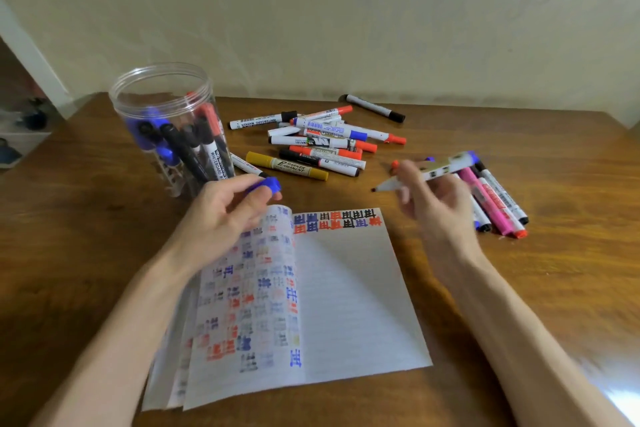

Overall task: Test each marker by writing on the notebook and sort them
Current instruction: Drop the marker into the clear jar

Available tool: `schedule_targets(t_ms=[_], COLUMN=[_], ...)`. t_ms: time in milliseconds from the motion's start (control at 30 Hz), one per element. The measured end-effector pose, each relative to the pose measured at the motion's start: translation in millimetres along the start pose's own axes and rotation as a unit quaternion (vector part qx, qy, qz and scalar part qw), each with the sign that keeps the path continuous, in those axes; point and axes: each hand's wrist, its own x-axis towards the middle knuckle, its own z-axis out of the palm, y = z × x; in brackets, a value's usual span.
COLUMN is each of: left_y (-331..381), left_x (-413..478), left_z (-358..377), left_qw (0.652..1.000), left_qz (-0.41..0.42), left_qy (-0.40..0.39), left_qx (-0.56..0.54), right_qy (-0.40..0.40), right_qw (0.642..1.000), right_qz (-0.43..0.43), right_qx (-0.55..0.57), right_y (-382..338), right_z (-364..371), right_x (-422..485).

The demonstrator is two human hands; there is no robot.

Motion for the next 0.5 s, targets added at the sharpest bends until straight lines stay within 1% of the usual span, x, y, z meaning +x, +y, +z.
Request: schedule_targets(t_ms=[67, 100, 133, 200, 300, 400, 500], left_y=[3.5, 5.1, 5.9, 3.1, 0.2, -0.6, -1.5], left_x=[0.6, -0.4, -1.7, -3.5, -6.4, -6.5, -7.2], left_z=[13.5, 19.5, 22.4, 19.2, 10.0, 2.1, -4.9], left_qw=[0.997, 0.994, 0.992, 0.99, 0.984, 0.979, 0.976], left_qz=[0.025, 0.034, 0.038, 0.03, 0.009, -0.022, -0.041], left_qy=[-0.028, -0.035, -0.038, -0.046, -0.069, -0.112, -0.136], left_qx=[0.068, 0.095, 0.114, 0.134, 0.163, 0.171, 0.166], right_qy=[-0.054, -0.066, -0.066, -0.032, 0.003, 0.001, -0.031], right_qw=[0.998, 0.996, 0.995, 0.997, 0.998, 0.997, 0.997], right_qz=[0.001, 0.0, -0.003, 0.004, 0.032, 0.047, 0.038], right_qx=[-0.045, -0.062, -0.072, -0.065, -0.054, -0.067, -0.053], right_y=[0.3, 0.6, 1.3, 1.9, 2.4, 4.3, 4.4], right_z=[16.1, 23.3, 26.4, 22.9, 17.1, 22.9, 32.3], right_x=[-6.5, -9.4, -10.8, -8.5, -6.6, -8.0, -11.2])
